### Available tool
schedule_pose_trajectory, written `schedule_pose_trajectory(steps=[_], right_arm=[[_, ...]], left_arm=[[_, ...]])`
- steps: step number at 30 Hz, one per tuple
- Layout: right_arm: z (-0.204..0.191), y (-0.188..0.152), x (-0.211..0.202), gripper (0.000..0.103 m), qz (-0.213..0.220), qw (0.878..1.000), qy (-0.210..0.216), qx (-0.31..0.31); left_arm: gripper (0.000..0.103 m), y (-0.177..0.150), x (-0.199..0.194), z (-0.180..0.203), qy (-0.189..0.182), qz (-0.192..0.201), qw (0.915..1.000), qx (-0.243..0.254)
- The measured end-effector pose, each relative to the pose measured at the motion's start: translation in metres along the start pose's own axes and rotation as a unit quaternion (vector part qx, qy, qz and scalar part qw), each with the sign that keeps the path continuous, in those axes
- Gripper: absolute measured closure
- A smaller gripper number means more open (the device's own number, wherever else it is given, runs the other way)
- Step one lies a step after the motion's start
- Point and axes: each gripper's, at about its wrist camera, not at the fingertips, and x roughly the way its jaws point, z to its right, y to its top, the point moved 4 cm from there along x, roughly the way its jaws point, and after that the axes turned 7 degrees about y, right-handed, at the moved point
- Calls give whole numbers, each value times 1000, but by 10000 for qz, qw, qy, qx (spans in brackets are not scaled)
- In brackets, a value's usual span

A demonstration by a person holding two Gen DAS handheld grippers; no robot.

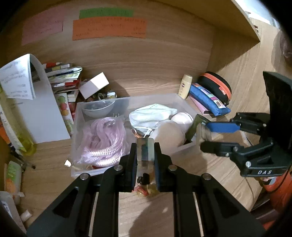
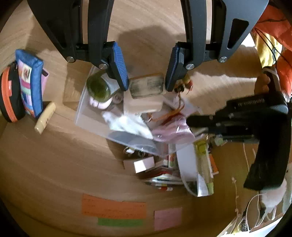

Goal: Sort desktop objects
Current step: 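Carry the card and small item into the clear box and release both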

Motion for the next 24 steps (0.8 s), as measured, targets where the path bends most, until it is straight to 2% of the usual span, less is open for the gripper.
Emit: schedule_pose_trajectory(steps=[4,10,16,24], right_arm=[[10,11,7,64,-10,10000,-82,4],[25,22,21,64,-22,9994,122,315],[27,27,29,64,-55,9996,-1,291],[23,31,37,64,-127,9992,-380,69]], left_arm=[[88,4,12,-1,-33,-76,10000,7],[88,10,28,-5,-61,-179,9998,-28],[88,10,40,-6,-97,-284,9995,-32],[88,10,34,-6,-92,-199,9997,-56]])
